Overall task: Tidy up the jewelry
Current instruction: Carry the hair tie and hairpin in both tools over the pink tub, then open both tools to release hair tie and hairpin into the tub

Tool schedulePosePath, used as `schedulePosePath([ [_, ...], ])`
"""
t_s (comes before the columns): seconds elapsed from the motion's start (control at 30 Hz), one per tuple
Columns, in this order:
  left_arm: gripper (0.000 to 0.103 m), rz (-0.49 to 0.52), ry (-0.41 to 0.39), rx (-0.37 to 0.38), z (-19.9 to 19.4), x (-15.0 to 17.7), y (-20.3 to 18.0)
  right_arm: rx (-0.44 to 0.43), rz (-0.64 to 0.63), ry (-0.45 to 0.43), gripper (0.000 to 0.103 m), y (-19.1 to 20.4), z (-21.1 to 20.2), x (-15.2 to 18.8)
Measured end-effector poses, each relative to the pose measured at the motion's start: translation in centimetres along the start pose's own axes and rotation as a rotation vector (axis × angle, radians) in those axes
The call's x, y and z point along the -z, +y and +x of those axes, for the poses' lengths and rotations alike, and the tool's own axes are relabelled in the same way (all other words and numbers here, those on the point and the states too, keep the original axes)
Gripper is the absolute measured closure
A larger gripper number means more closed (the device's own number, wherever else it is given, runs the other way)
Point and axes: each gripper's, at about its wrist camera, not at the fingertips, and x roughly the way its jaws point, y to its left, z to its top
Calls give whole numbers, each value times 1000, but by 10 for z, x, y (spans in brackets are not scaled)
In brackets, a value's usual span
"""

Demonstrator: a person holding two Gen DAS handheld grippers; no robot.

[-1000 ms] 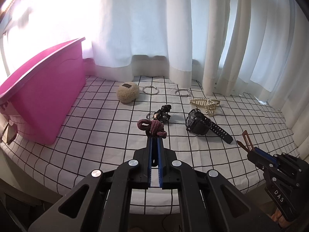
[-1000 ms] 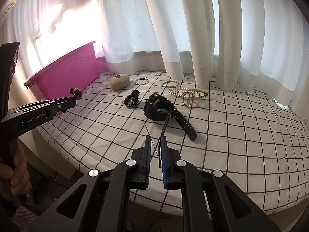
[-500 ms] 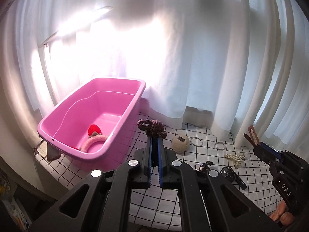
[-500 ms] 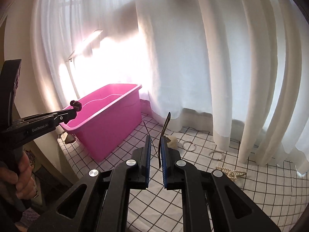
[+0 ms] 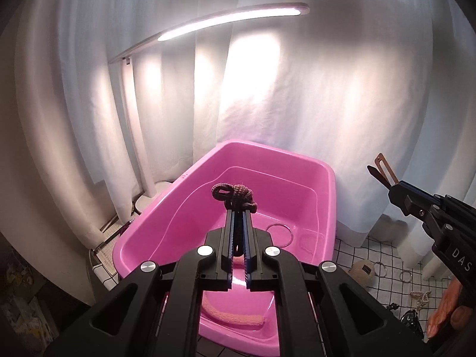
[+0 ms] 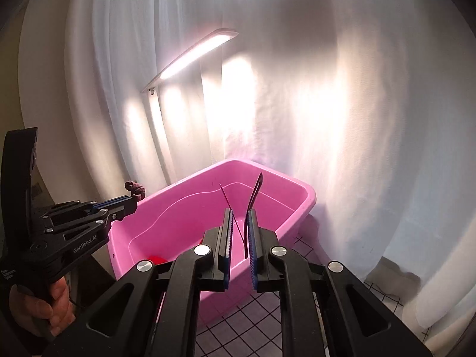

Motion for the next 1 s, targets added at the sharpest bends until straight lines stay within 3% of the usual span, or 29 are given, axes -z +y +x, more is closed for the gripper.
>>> schedulePosePath([
  [0.33,97,-76,173,-72,66,15,33,-84,-40,263,93,10,122,-6],
  [0.6,93,-98,255,-116,89,26,37,-81,-30,382,92,6,165,-1],
  [0.67,91,-94,261,-129,90,27,36,-77,-28,403,84,6,171,-1],
  [0.7,85,-97,266,-139,92,28,37,-70,-29,401,66,6,172,-1],
  [0.73,69,-98,270,-147,92,28,38,-63,-29,397,46,7,172,-2],
  [0.77,46,-100,271,-154,92,29,39,-65,-25,391,41,7,171,-3],
  [0.83,23,-103,247,-174,88,28,42,-69,-21,376,41,7,165,-3],
  [1.0,24,-82,234,-216,83,24,42,-56,-30,357,41,6,158,-6],
])
